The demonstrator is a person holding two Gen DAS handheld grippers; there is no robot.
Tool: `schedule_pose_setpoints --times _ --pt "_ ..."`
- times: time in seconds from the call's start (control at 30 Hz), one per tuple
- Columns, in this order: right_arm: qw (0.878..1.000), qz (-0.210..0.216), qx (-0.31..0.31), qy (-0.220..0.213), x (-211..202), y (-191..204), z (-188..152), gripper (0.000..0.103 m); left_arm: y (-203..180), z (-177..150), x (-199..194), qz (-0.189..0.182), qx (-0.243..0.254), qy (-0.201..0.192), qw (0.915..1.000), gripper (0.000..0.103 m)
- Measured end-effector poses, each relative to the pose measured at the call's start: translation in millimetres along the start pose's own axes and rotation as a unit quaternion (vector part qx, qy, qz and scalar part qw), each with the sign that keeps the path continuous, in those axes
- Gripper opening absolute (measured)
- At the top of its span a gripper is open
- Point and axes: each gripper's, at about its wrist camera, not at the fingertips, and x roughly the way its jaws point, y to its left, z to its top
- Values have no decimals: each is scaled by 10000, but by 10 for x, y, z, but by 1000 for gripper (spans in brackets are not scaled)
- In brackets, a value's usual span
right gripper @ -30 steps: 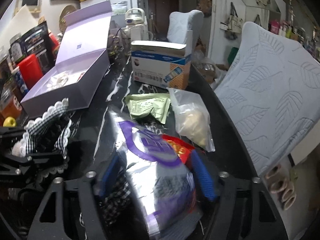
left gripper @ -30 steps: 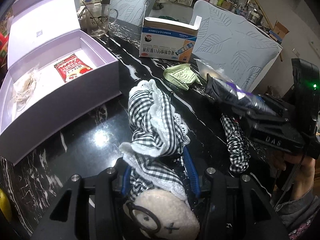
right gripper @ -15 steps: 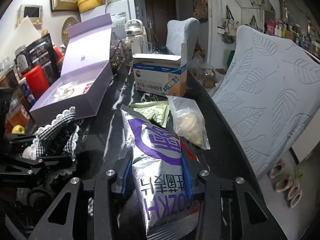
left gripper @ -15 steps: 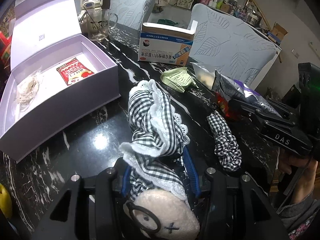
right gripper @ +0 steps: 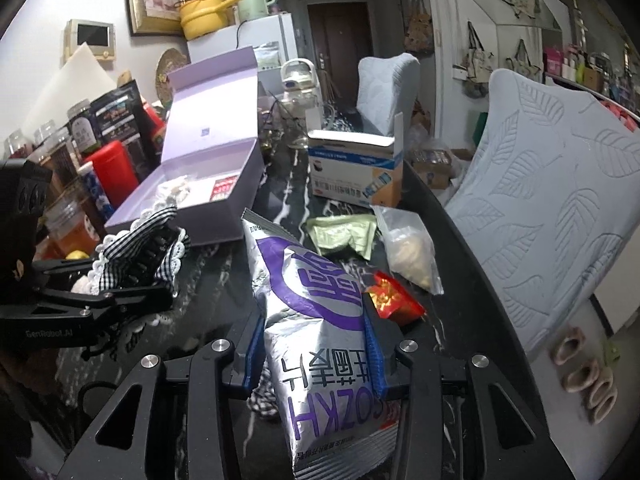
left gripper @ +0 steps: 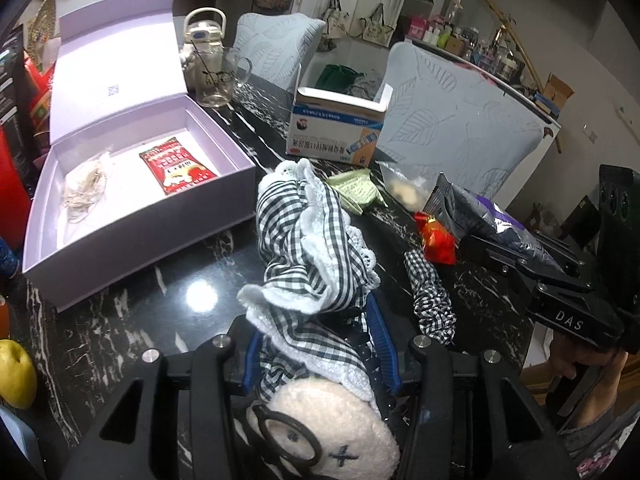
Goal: Organize soft objects
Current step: 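Carry the plush doll and GOZKH bag toward the lavender box with both grippers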
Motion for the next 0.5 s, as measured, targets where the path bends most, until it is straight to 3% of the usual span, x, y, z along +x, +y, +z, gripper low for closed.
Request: schedule_pose_setpoints --times 0.2,0.5 --pt "9999 101 -9 -82 -29 49 114 41 36 55 -205 102 -21 -259 9996 46" --pt "9966 492 -531 -394 -122 362 479 41 131 317 -582 319 -34 -868 9957 46"
